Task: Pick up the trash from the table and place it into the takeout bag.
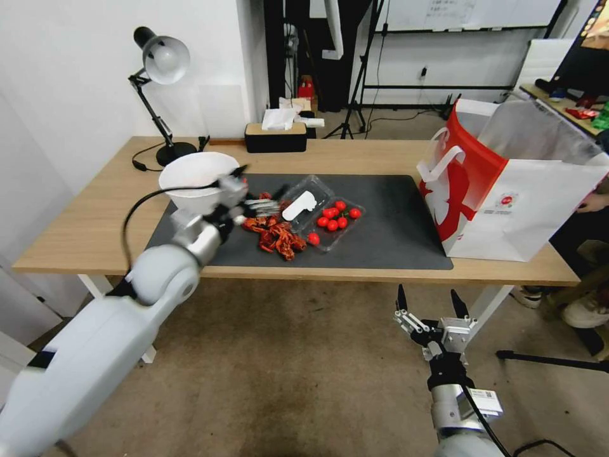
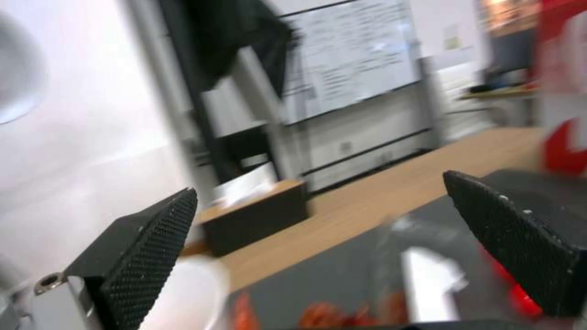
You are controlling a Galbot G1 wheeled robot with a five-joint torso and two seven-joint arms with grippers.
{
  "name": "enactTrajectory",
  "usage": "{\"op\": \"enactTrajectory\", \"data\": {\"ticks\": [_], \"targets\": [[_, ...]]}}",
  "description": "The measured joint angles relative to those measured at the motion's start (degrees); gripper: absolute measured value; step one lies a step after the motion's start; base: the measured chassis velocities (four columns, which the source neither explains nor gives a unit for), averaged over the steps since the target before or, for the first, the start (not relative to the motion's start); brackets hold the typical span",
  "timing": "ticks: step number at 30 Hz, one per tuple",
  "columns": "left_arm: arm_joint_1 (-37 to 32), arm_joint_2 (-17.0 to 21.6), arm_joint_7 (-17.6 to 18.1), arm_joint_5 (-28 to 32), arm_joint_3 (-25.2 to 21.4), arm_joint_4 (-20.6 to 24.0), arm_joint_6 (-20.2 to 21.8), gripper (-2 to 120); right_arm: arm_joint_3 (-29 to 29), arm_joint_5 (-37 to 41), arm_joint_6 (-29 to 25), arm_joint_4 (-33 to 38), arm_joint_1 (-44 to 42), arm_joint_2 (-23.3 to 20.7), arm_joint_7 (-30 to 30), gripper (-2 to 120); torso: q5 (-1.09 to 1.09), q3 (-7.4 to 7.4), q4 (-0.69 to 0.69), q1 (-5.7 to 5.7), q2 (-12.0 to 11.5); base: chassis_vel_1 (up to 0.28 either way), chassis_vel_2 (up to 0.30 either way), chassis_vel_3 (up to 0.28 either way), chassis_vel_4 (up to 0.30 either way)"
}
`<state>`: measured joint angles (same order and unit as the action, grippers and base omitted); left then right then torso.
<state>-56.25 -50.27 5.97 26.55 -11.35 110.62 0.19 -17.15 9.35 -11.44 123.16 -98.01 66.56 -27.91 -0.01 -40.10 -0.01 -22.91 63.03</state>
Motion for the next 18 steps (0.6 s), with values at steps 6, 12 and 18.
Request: {"op": "enactTrajectory", "data": {"ticks": [6, 12, 18], "targets": [[-13.38, -5.08, 4.03, -5.59, -7.00, 3.47, -2.29, 100, 0.02, -0.13, 0.00, -0.05, 0.20, 0.08, 0.00, 100, 0.01, 0.00, 0.01, 0.00, 0.00, 0.000, 0.000, 0.000, 0.000], [-22.93, -9.00, 4.90, -8.44, -11.74, 3.74, -6.17, 100, 0.06, -0.20, 0.02, -0.16, 0.34, 0.15, 0.00, 100, 0.01, 0.00, 0.00, 0.00, 0.00, 0.000, 0.000, 0.000, 0.000], [-32.18, -12.95, 6.94, -10.16, -14.38, 3.82, -8.78, 100, 0.10, -0.57, 0.21, -0.50, 0.06, 0.31, -0.01, 100, 0.01, 0.00, 0.01, 0.00, 0.00, 0.000, 0.000, 0.000, 0.000]]}}
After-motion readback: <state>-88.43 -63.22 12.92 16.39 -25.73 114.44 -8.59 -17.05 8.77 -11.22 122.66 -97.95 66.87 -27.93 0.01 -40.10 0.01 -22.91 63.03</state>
